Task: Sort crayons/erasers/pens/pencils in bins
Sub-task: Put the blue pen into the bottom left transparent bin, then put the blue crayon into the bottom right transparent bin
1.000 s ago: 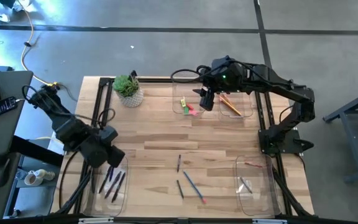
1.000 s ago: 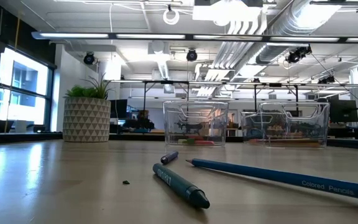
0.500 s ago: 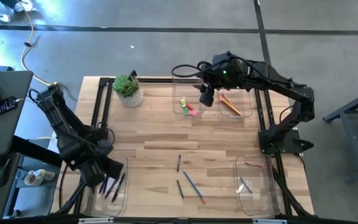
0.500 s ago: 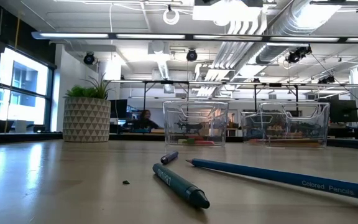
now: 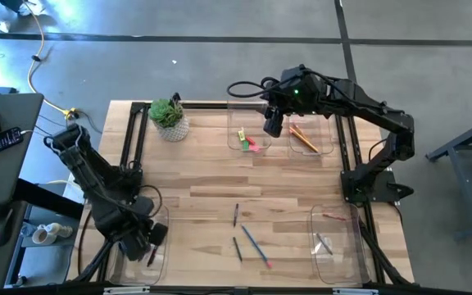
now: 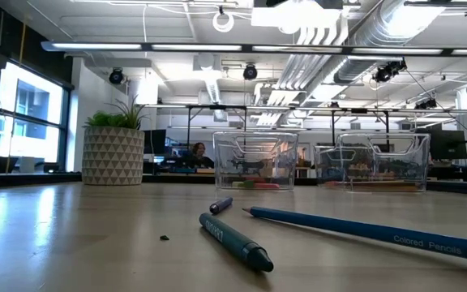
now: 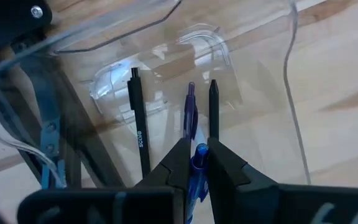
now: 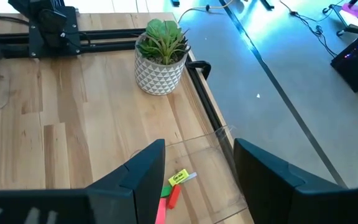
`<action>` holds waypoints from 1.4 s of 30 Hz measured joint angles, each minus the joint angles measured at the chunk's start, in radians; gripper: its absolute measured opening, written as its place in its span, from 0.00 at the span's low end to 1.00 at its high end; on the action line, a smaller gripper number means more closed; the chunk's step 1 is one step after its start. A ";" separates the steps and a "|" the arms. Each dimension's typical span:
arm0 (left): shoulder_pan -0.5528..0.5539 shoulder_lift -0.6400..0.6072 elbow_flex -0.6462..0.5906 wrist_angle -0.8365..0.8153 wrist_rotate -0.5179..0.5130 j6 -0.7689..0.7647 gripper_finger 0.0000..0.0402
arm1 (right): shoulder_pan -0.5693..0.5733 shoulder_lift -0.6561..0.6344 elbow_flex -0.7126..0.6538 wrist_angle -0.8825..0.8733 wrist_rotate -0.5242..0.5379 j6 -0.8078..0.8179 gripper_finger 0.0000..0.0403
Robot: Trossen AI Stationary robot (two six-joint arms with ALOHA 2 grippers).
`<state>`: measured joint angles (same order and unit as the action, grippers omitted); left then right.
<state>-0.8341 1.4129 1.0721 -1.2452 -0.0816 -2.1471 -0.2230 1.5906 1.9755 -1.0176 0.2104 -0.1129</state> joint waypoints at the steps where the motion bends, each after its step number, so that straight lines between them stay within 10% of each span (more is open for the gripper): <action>1: 0.000 0.010 0.000 0.005 0.001 -0.007 0.04 | 0.000 0.000 0.000 0.000 0.000 0.000 0.46; 29: 0.004 0.129 0.000 0.085 0.101 0.022 0.18 | 0.000 0.019 -0.041 0.003 -0.001 0.008 0.46; 42: 0.047 -0.018 0.000 0.084 0.055 0.137 0.28 | 0.001 0.025 -0.062 0.006 -0.007 0.159 0.46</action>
<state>-0.7872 1.3950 1.0721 -1.1614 -0.0268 -2.0102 -0.2222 1.6156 1.9137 -1.0120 0.2038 0.0456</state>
